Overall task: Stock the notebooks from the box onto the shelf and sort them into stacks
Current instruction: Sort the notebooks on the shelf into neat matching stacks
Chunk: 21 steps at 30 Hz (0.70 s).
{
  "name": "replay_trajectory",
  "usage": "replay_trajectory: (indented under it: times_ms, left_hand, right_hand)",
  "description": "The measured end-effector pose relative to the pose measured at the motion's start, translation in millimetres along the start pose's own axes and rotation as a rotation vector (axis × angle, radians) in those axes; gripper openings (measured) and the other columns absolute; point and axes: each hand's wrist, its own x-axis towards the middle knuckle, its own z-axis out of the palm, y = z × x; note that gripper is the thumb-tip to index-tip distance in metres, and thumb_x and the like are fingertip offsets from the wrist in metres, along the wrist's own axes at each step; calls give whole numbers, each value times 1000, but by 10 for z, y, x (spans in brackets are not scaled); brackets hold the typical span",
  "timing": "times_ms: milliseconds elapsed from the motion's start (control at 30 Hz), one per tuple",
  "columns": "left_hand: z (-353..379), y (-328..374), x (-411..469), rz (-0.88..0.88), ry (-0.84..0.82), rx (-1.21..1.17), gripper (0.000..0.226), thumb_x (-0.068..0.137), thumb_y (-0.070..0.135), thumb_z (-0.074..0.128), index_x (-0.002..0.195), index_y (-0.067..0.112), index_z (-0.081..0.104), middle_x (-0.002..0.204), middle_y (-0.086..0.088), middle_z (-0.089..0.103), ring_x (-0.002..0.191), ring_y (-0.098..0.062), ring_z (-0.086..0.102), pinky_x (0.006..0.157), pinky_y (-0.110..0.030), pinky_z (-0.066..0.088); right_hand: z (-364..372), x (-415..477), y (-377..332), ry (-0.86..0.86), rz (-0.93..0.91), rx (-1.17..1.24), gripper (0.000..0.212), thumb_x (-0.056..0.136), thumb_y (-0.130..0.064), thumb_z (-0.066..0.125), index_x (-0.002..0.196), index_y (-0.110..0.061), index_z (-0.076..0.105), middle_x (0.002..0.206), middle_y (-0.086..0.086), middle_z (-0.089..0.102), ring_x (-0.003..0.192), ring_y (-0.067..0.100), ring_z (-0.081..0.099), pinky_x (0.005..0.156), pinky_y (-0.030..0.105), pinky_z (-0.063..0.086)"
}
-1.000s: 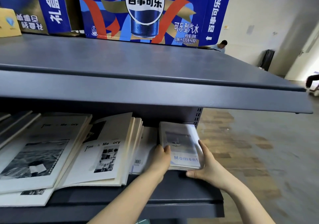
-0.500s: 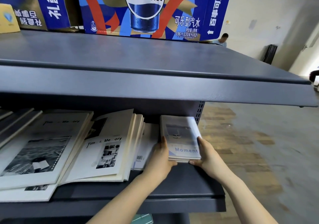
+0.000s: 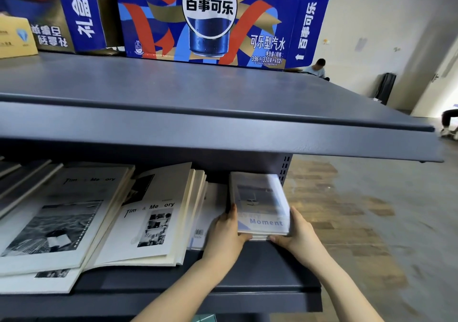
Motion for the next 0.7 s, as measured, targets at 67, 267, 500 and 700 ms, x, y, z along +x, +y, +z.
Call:
replay_trajectory:
  times_ms: [67,267,500,700]
  left_hand:
    - [-18,-4,-8,11,8,15,75,84,35,66,144,15,26,135,-7,47,123,-22,45,99,-29,40]
    - [-81,18,-12,7,6,2,64,84,41,63,136,13,38,131,-5,51,120,-21,48,95,-28,41]
    - [-7,121,-92,-35,31,145,68,91,47,49,143,10,26,132,-9,51,120,-25,48,90,-33,45]
    - [54,120,-154,45,47,134,63,97,40,41,146,9,18,153,-11,21,140,-23,19,113,-29,21]
  right_hand:
    - [-11,-29,-8,-29,2,52,66,65,-24,83,120,-31,48,108,-15,63,106,11,57,87,28,46]
    - [-43,-100,-115,-7,51,120,52,71,-20,81,102,-41,44,96,-26,58,88,-8,55,68,6,42]
    - [-38,-128,-119,14,113,153,51,76,-21,77,113,-35,45,95,-27,58,85,-12,54,61,4,41]
    - [31,-77,-78,22,103,84,44,73,-13,77,107,-22,50,99,-5,64,88,7,62,64,11,44]
